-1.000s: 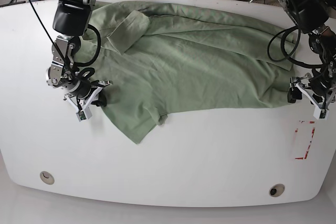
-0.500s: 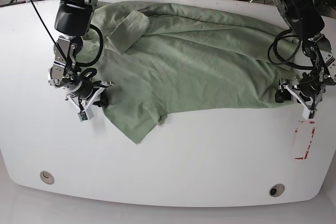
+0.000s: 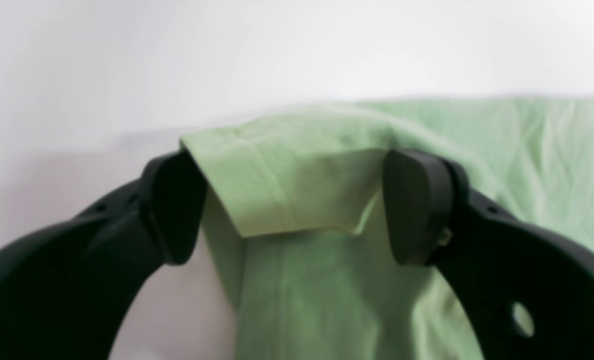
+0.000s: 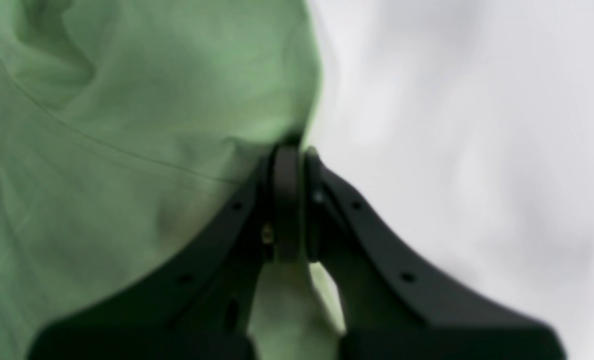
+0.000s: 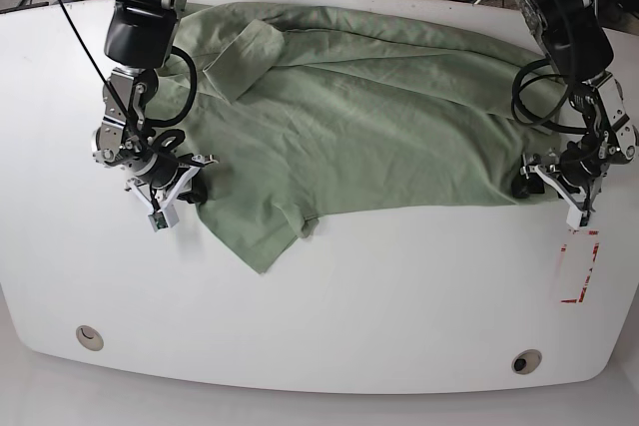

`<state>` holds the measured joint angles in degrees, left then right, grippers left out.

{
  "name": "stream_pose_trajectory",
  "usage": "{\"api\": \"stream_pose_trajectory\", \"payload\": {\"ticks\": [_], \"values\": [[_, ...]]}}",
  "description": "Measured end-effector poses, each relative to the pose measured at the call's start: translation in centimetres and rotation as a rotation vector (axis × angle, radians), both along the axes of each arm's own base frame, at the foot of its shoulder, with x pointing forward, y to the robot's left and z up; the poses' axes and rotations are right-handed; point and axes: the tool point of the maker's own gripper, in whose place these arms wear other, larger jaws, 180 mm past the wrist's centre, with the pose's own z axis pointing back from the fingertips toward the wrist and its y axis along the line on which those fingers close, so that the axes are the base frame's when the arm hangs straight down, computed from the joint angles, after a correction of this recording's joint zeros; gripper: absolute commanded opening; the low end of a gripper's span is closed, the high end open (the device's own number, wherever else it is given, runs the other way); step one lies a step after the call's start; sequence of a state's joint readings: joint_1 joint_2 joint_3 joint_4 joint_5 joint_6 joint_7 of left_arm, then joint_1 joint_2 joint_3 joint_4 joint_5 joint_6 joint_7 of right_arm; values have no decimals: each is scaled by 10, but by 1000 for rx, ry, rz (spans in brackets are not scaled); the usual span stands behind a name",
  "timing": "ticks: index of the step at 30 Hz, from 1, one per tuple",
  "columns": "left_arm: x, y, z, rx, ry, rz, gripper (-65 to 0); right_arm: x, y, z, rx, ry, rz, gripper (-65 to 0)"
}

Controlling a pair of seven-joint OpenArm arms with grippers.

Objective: Layout the t-shirt on the table in an organized manner, then fold the t-shirt properly
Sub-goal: 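Grasp the polo's side edge with the left gripper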

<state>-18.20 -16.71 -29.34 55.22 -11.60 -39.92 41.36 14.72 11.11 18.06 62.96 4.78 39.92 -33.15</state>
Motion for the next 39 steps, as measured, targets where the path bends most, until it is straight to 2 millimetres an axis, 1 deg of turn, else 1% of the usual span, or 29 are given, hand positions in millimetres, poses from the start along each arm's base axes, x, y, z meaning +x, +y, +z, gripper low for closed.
{"api": "stream_pose_trajectory", "payload": {"ticks": [3,5,7,11,12,15,16,17,20,23,27,32,36,39], "values": [[3,-2,-1,-21,-8,6,-133,0,0,0,0,0,0,-648],[4,-2,-1,-26,-20,10,-151,0,0,0,0,0,0,-648],[6,-3,-1,-27,-28,8,-196,0,0,0,0,0,0,-648],[7,-8,-2,-14,-26,-15,-311,0,0,0,0,0,0,-648],[7,-9,-2,-15,-25,-18,-349,0,0,0,-1,1,0,-648],[7,-11,-4,-18,-22,-21,-431,0,0,0,0,0,0,-648],[6,-11,-4,-18,-21,-21,-444,0,0,0,-1,0,0,-648],[6,-11,-4,-18,-20,-21,-481,0,0,0,-1,0,0,-648],[6,-11,-5,-17,-18,-21,-544,0,0,0,-1,1,0,-648],[5,-11,-5,-15,-15,-22,-592,0,0,0,-1,1,0,-648],[5,-12,-6,-17,-13,-23,-619,0,0,0,-1,1,0,-648],[4,-12,-6,-15,-7,-25,-619,-1,0,-1,-1,2,0,-648],[3,-11,-5,-6,-3,-29,-619,-4,-2,4,-21,-10,6,-650],[4,-9,2,23,-14,-39,-619,-11,-4,5,-54,-5,18,-650]]}}
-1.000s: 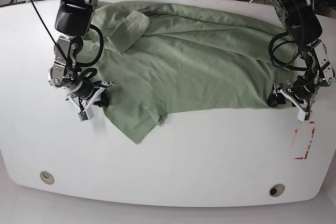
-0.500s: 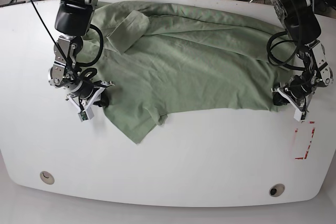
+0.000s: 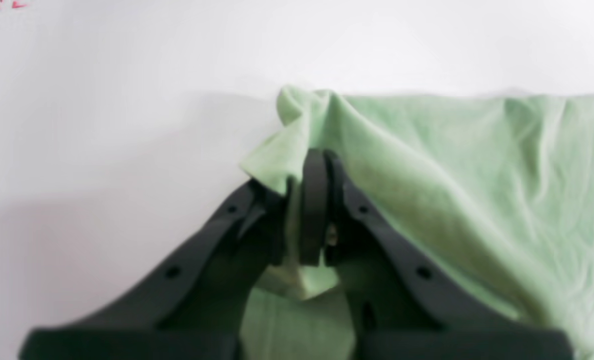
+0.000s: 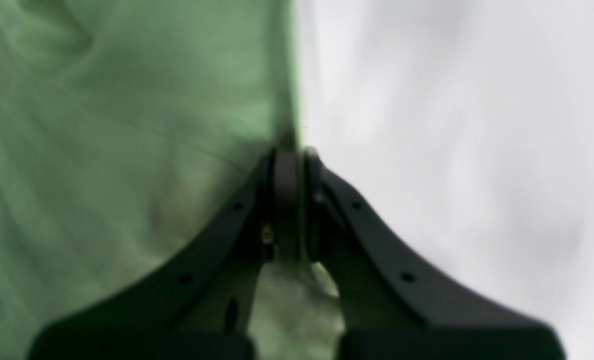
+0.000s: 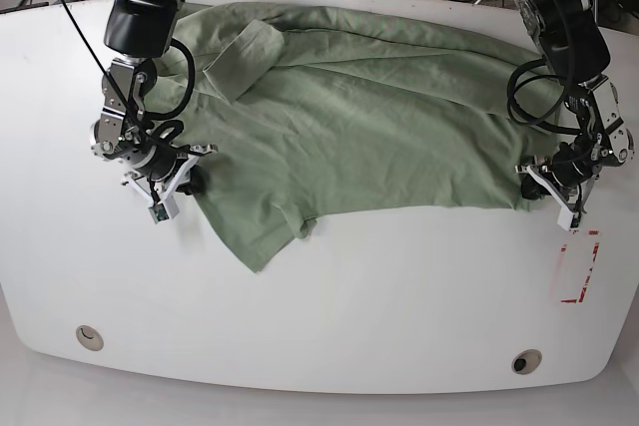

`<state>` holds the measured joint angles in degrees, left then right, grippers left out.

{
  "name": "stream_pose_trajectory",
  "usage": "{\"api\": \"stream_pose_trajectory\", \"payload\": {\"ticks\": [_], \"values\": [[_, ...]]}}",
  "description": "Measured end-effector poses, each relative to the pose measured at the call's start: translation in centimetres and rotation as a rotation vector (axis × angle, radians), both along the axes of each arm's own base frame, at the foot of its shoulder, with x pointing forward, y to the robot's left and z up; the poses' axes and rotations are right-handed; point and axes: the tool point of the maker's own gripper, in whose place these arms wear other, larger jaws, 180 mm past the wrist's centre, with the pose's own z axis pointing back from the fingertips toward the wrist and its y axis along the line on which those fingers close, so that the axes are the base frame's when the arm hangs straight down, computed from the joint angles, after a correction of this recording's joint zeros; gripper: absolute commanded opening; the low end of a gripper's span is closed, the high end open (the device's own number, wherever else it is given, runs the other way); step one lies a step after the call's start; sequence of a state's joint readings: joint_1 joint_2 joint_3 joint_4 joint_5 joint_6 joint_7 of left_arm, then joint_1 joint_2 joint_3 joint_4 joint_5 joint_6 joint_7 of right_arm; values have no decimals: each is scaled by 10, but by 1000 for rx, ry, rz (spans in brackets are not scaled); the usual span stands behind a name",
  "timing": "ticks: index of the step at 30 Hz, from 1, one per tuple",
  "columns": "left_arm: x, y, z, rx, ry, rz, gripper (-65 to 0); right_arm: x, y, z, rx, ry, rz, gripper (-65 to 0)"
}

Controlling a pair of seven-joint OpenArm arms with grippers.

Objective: Layout the t-shirt on the table in an organized manner, then fold the t-shirt properly
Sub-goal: 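Grasp the polo's side edge with the left gripper, then pull both held edges back toward the robot, folding the polo over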

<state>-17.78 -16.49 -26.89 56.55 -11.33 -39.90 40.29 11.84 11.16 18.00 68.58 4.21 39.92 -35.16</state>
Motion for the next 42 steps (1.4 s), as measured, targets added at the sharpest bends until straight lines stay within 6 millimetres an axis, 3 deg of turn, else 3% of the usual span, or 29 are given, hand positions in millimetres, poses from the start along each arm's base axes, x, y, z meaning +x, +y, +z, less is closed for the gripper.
{"api": "stream_pose_trajectory", "payload": {"ticks": [5,13,22,31,42], "values": [[-1,5,14,54,-8,-17,-644,-9,-5,4,-68,24,18,-650],[-5,8,31,130,4,-42,-650,-2,-6,37,-119,-60,34,-650],[-3,11,59,203,-43,-58,-650,-14,-11,60,-221,-65,51,-650],[-21,15,58,262,-23,-76,-650,-22,-13,89,-300,-101,61,-650],[-44,19,54,312,-4,-98,-650,-53,-29,105,-396,-68,27,-650]]}}
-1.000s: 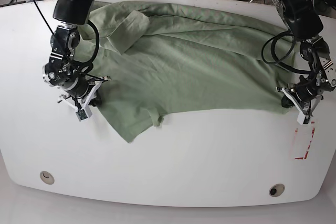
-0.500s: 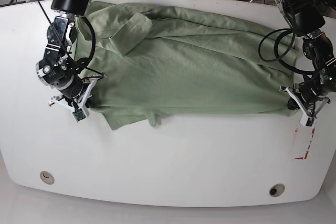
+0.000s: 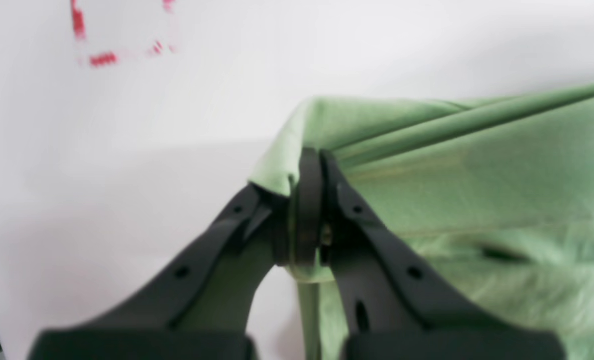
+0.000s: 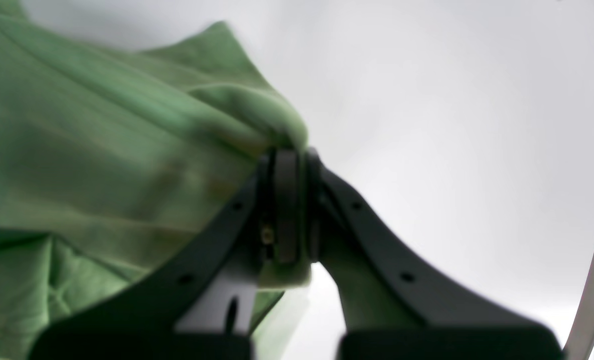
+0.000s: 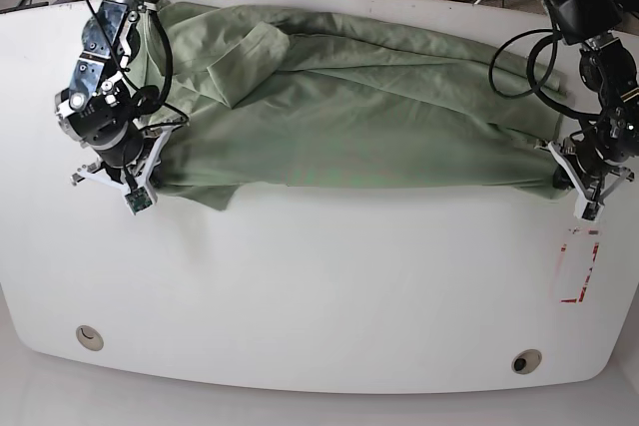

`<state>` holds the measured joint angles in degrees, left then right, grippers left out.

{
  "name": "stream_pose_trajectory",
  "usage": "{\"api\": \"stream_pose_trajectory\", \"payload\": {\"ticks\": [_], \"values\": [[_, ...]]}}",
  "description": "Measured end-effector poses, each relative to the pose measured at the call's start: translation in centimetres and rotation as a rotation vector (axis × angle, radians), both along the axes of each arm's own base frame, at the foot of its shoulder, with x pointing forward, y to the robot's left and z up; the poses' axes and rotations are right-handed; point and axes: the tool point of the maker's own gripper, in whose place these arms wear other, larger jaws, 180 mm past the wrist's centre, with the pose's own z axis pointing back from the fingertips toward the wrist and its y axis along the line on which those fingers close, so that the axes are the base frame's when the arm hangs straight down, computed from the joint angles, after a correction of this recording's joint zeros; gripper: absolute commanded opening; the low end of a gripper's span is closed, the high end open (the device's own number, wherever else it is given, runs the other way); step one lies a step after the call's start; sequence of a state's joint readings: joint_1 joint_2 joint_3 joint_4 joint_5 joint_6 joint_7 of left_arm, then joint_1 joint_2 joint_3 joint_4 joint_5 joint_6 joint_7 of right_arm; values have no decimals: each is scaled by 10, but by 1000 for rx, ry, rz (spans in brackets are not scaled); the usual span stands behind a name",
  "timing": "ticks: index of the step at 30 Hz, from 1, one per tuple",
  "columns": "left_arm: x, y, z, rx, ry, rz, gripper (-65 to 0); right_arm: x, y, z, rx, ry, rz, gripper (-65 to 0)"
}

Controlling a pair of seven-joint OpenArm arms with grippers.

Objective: Layout the t-shirt on the table in an organized manner, then fold the t-shirt properly
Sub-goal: 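Pull both held edges back toward the robot, folding the polo over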

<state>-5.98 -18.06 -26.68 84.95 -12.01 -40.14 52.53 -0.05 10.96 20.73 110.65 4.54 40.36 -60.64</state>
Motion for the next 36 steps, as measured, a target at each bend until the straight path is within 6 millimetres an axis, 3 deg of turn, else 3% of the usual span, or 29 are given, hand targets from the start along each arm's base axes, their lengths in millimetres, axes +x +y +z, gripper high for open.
{"api": "stream_pose_trajectory", "payload": {"ticks": [16,26,30,36], "values": [[-29,-6,-21,41,83,-49,-650,-82,6,-50,31,180,-49,-650],[-45,-9,-35,40,125,-61,-650,-103,-2,-60,44,222,-101,-634],[-47,-6,-35,47,128,-65,-650,-107,1,-63,50,231,-99,-530],[-53,-8,-40,71,164,-92,-640,-113,-4,-65,30,251,-107,-287]]}}
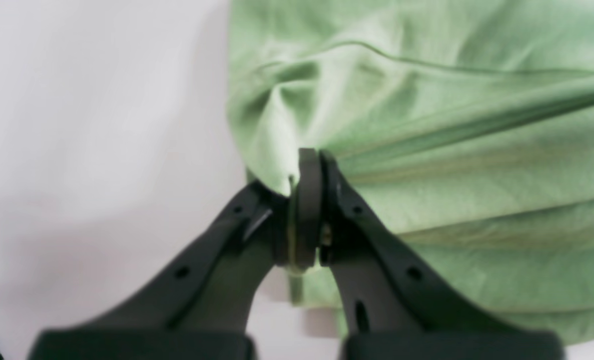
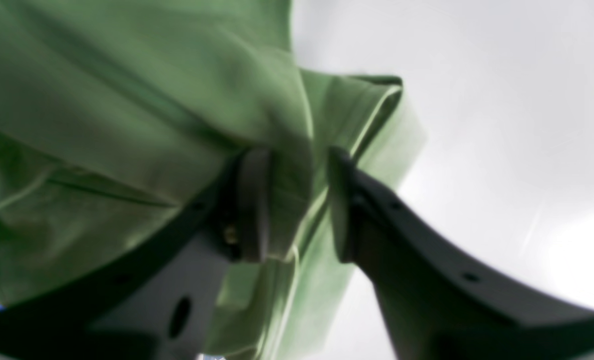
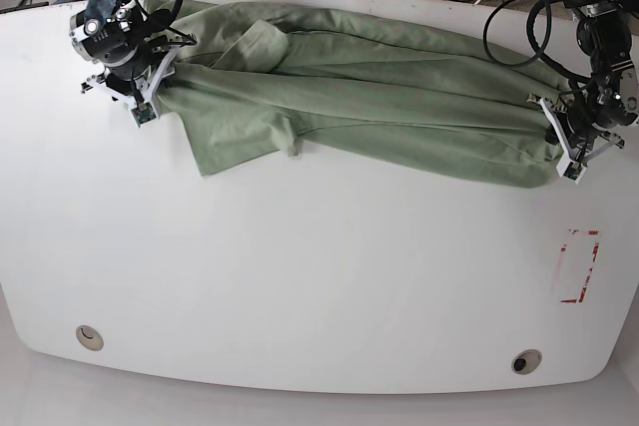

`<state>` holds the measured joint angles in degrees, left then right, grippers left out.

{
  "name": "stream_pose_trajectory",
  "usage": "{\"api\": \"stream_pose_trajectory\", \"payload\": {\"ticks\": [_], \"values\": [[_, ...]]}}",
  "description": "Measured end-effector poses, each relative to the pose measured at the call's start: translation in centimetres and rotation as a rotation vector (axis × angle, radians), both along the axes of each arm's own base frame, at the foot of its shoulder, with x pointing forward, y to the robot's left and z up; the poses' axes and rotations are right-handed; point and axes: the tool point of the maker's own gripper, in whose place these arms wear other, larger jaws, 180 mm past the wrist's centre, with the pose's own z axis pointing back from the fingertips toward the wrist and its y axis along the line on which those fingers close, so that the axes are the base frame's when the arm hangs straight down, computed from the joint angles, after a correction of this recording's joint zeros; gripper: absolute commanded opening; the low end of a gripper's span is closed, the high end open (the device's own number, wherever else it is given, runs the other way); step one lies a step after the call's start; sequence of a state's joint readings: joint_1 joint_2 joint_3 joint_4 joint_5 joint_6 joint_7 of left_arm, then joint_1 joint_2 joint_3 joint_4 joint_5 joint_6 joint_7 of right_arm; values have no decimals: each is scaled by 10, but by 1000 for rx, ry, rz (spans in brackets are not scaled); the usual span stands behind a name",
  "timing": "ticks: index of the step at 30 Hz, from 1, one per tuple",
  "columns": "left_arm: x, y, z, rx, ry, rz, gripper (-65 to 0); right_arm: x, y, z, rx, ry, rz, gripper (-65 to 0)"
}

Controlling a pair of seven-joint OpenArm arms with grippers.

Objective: Layout the t-shirt on the table in an organized manner, then fold the t-shirt properly

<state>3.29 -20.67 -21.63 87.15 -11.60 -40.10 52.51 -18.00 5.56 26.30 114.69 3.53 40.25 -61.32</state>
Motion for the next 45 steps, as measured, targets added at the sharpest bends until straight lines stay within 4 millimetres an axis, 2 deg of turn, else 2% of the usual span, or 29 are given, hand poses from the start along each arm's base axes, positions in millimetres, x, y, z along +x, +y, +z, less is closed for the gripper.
{"api": "stream_pose_trajectory", "payload": {"ticks": [3,6,16,37,40,42,45], "values": [[1,-2,-1,-5,-2,-4,-596,1,1,0,2,-4,2,-222],[1,-2,0,-5,-3,-4,-561,0,1,0,5,-2,2,-200],[3,-9,21,30,-63,-43,-569,1,1,0,5,-5,3,-198],[0,-8,19,28,-58,-37,-560,3,1,1,6,-10,2,-198],[0,-3,21,24,-68,-14,-489,5,1,3,5,-16,1,-198],[0,2,23,27,-74,0,-408,6,1,3,6,-20,2,-198],[-1,8,25,36,-77,15,-325,8,1,4,6,-24,2,-198]]}}
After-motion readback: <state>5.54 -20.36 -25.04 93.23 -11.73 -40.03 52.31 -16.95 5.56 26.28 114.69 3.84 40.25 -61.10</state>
